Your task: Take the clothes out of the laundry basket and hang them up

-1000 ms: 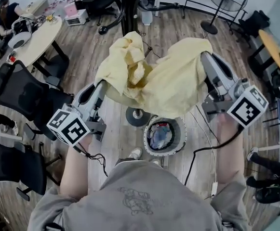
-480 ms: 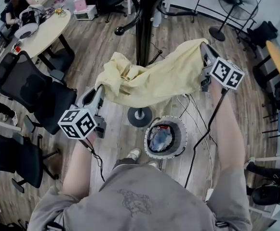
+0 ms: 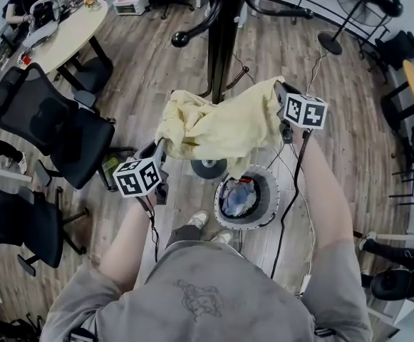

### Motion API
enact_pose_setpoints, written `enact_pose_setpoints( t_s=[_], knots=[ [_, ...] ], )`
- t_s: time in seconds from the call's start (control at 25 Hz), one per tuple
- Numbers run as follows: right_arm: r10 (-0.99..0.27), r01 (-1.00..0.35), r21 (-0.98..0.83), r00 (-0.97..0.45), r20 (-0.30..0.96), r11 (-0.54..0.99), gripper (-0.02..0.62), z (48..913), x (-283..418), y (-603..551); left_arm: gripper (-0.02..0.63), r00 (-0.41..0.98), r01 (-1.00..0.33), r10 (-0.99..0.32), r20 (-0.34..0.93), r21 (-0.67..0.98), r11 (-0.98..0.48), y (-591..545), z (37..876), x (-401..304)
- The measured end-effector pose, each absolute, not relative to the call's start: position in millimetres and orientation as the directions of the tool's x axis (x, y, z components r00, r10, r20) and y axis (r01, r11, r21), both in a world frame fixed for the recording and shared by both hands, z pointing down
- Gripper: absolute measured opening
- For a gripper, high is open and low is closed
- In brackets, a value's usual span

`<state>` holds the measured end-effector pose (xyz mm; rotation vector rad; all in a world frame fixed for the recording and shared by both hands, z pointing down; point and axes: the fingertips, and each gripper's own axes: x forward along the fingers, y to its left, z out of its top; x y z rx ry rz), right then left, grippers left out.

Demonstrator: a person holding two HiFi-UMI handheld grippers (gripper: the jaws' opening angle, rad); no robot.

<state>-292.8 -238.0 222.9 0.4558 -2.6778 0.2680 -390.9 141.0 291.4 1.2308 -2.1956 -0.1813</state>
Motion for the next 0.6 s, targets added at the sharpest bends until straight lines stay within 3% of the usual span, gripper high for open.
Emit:
enact_pose_setpoints(
  t_s=[0.16,0.4,0.52,0.6],
  knots=[
    [-0.209,-0.271,-0.029,-0.803,0.557,0.962,0.053,276,-303,-211,0.04,-0.338,-0.706,-0.794,0.506,0.422,0.569,131,328,-375],
    [-0.111,-0.209,-0.077,-0.757,0.644,0.975,0.07,334,-298,-172,0.051,-0.291,-0.704,-0.777,0.558,0.425,0.569,120,364,-356],
    [-0.057,-0.199,-0.134,-0.733,0.678,0.971,0.176,349,-287,-159,0.099,-0.26,-0.712,-0.763,0.592,0.417,0.566,116,377,-348],
    [-0.039,-0.217,-0.178,-0.732,0.68,0.96,0.238,351,-279,-155,0.168,-0.228,-0.727,-0.752,0.618,0.406,0.554,117,384,-343]
  ],
)
